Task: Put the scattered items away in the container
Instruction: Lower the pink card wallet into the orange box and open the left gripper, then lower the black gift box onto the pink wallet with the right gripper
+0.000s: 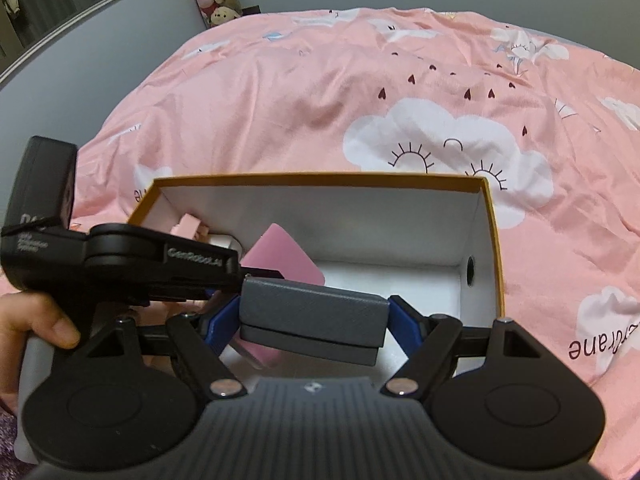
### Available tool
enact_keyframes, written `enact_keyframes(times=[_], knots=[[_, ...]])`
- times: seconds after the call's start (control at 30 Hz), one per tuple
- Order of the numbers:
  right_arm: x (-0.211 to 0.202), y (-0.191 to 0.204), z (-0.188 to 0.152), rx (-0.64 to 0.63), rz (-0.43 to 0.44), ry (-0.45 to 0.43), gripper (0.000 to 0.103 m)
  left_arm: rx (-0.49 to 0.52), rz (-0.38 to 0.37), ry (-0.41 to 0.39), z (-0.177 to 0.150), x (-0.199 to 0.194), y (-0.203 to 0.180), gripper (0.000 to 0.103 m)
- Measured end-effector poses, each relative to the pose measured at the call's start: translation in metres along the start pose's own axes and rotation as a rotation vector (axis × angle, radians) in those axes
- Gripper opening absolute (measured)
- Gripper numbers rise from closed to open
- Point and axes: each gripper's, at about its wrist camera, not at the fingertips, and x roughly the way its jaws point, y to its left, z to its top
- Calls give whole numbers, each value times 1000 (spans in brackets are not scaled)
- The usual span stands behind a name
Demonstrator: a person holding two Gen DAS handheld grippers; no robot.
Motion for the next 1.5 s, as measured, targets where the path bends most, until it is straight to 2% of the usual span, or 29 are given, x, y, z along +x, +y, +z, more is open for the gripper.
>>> enact_keyframes(times=[0.07,0.13,0.23,0.43,0.77,0.93,1.1,1.23,1.5], knots=[[2,-1,-1,0,-1,6,80,-1,18,11,0,1,1,24],[3,-2,-2,2,-3,10,80,11,71,14,-1,0,0,30],[4,-2,-4,2,-2,12,80,46,112,13,-1,-3,-1,32],[2,2,-6,-12,10,12,80,173,231,-18,-6,-14,-16,36],[5,10,-1,-19,24,-2,80,183,176,-77,-2,-45,-16,37],[9,23,8,-42,42,-43,80,180,186,-152,2,-68,-12,37],[24,48,15,-135,10,-85,80,192,201,-153,6,-75,-7,37],[40,63,16,-185,-2,-71,80,182,204,-161,5,-76,0,37],[55,68,7,-208,-13,17,80,200,180,-179,1,-81,3,37]])
